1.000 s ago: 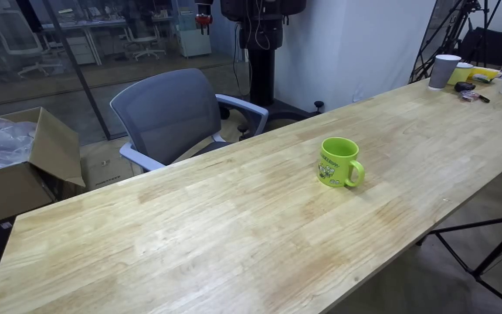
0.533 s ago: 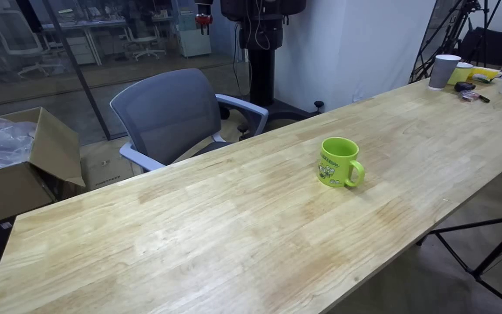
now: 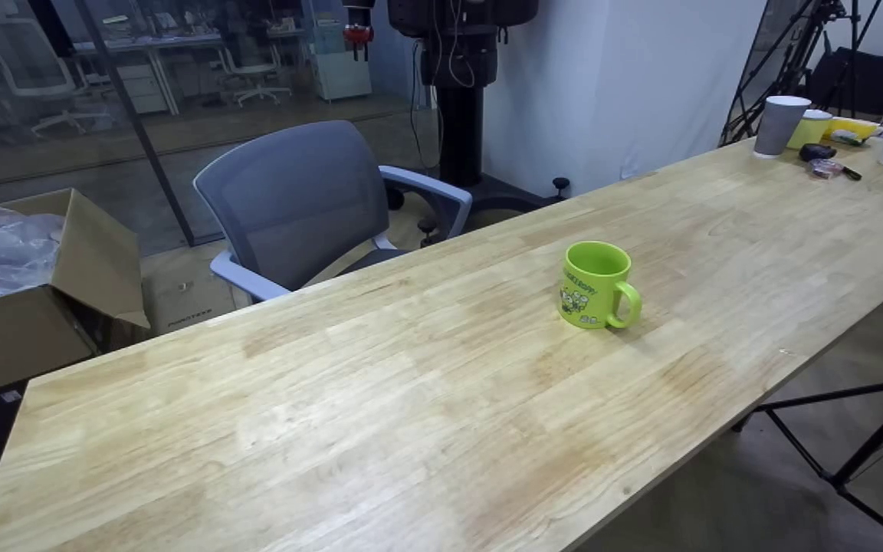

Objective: Move the mug to the right

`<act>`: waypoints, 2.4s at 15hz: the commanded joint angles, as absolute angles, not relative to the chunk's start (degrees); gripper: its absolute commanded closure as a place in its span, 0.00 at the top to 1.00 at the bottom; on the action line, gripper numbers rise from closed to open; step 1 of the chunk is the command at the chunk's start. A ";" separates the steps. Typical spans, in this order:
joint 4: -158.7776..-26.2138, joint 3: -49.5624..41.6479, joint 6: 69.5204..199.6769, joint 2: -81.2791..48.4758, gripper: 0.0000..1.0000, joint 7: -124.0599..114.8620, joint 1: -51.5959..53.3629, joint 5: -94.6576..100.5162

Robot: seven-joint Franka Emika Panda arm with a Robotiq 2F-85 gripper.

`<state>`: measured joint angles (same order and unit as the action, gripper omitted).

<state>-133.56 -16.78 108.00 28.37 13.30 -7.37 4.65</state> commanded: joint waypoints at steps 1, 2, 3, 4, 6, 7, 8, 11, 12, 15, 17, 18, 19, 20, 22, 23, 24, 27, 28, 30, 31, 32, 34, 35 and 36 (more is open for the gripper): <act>-127.24 -18.19 107.66 17.56 1.00 15.89 -8.36 3.37; -126.32 -18.28 107.73 15.31 1.00 16.10 -8.70 3.16; -125.54 -18.12 108.02 13.25 1.00 15.88 -9.15 3.23; -124.59 -17.91 108.08 11.35 1.00 15.56 -9.56 3.26; -122.33 -17.57 107.66 7.53 1.00 15.11 -10.23 3.19; -121.25 -17.42 107.33 5.97 1.00 15.21 -10.46 3.04; -120.16 -17.29 106.87 4.60 1.00 15.17 -10.69 2.82; -122.16 -16.69 108.05 5.15 1.00 15.36 -11.32 3.02; -121.21 -16.58 107.24 4.23 1.00 15.35 -11.44 2.85; -120.00 -16.48 106.33 3.44 1.00 15.34 -11.50 2.64; -119.82 -16.48 106.05 3.44 1.00 15.34 -11.51 2.61; -119.81 -16.49 106.04 3.44 1.00 15.34 -11.51 2.60; -119.81 -16.49 106.04 3.44 1.00 15.34 -11.52 2.59; -119.81 -16.48 106.03 3.44 1.00 15.34 -11.52 2.59; -119.81 -16.49 106.03 3.44 1.00 15.34 -11.52 2.58; -119.81 -16.48 106.03 3.44 1.00 15.34 -11.52 2.57; -119.81 -16.48 106.02 3.44 1.00 15.34 -11.52 2.57; -120.22 -16.35 106.61 4.18 1.00 15.88 -11.37 2.44; -120.15 -16.00 107.72 3.64 1.00 15.95 -11.05 2.05; -120.74 -14.96 110.96 2.01 1.00 15.77 -10.42 1.81; -121.52 -14.27 113.27 1.31 1.00 15.92 -10.09 1.73; -122.43 -13.50 115.58 0.39 1.00 16.48 -9.73 1.51; -123.83 -11.89 119.87 -1.89 1.00 16.40 -9.12 1.29; -124.40 -11.08 121.74 -3.14 1.00 16.29 -8.81 1.31; -124.90 -10.24 123.40 -4.51 1.00 16.14 -8.49 1.18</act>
